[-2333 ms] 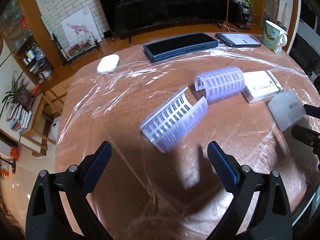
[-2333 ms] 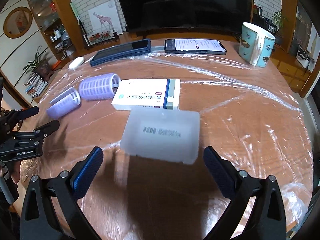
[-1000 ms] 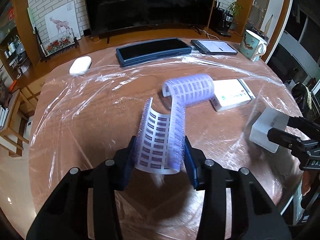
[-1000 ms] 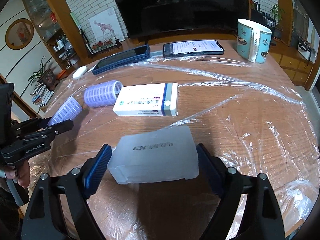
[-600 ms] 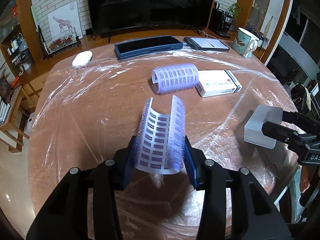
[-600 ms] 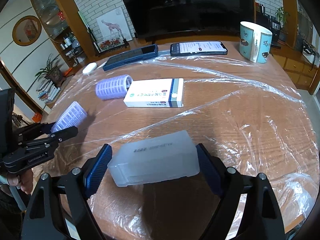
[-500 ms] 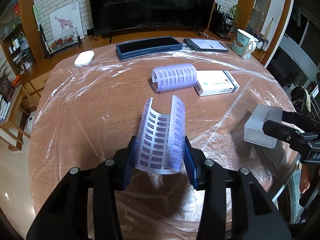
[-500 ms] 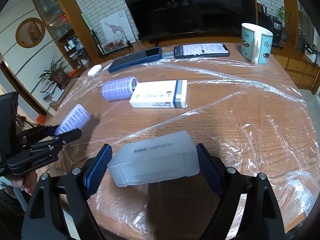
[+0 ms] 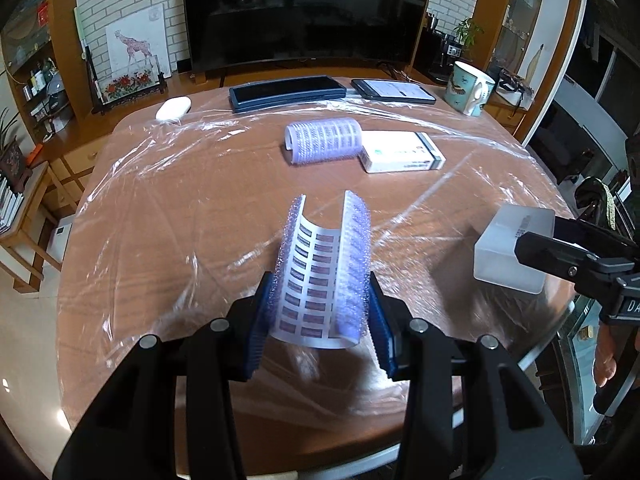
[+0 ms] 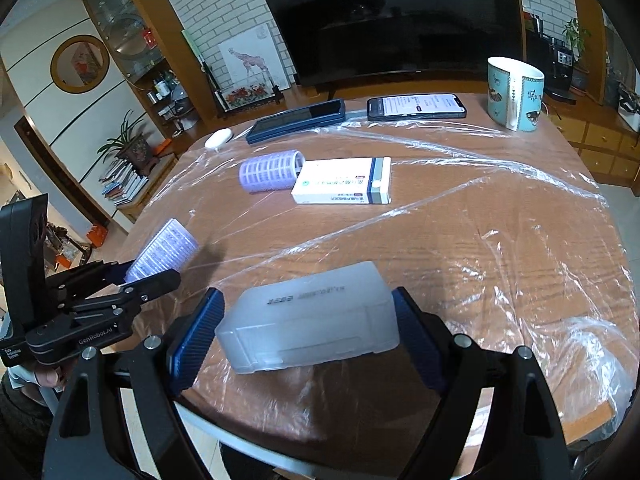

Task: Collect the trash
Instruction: 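Carry the hair roller with the left tool while the right tool carries the plastic box to the bin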

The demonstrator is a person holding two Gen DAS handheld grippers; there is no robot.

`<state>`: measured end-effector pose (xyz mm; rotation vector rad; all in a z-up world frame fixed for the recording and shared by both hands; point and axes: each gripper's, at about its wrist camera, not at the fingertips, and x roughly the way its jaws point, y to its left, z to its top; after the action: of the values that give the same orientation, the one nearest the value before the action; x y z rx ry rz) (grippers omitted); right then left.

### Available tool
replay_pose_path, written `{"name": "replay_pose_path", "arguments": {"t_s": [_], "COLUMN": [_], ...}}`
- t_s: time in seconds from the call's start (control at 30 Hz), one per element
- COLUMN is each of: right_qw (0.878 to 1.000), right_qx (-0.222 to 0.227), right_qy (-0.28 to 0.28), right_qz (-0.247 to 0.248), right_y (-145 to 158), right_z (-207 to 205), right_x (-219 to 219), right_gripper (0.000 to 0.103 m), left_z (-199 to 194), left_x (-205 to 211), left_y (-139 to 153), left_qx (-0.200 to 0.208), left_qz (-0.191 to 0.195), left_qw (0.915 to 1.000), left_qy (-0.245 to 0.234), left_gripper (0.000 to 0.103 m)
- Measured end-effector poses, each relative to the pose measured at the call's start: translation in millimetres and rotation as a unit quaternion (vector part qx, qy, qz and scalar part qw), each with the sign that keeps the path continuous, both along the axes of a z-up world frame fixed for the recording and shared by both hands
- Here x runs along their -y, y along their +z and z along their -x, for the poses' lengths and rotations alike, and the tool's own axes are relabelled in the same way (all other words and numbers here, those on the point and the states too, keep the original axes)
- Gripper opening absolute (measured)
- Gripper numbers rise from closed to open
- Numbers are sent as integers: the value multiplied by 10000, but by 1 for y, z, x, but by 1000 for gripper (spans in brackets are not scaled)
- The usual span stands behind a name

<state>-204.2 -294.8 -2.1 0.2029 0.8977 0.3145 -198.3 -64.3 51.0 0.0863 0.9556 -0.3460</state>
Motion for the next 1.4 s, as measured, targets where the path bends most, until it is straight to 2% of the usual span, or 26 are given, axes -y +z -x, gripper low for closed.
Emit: {"name": "replay_pose_path", "arguments": {"t_s": [0.77,1.4], "right_qw": [9995,9978], "right_qx": [-35,-190], "right_qy": [326,629], "right_qz": [-4,-1], "right_y": [9,1], "right_z": [73,107], "right_x": [5,10], "right_gripper": [83,83], "left_z": [72,117], "left_x": [28,52], "left_y": [9,-2], "left_qx": [152,57], "left_qz": [41,-167], "left_qw": [9994,9984], "left_qy": [-322,-539], "left_gripper": [45,45]}}
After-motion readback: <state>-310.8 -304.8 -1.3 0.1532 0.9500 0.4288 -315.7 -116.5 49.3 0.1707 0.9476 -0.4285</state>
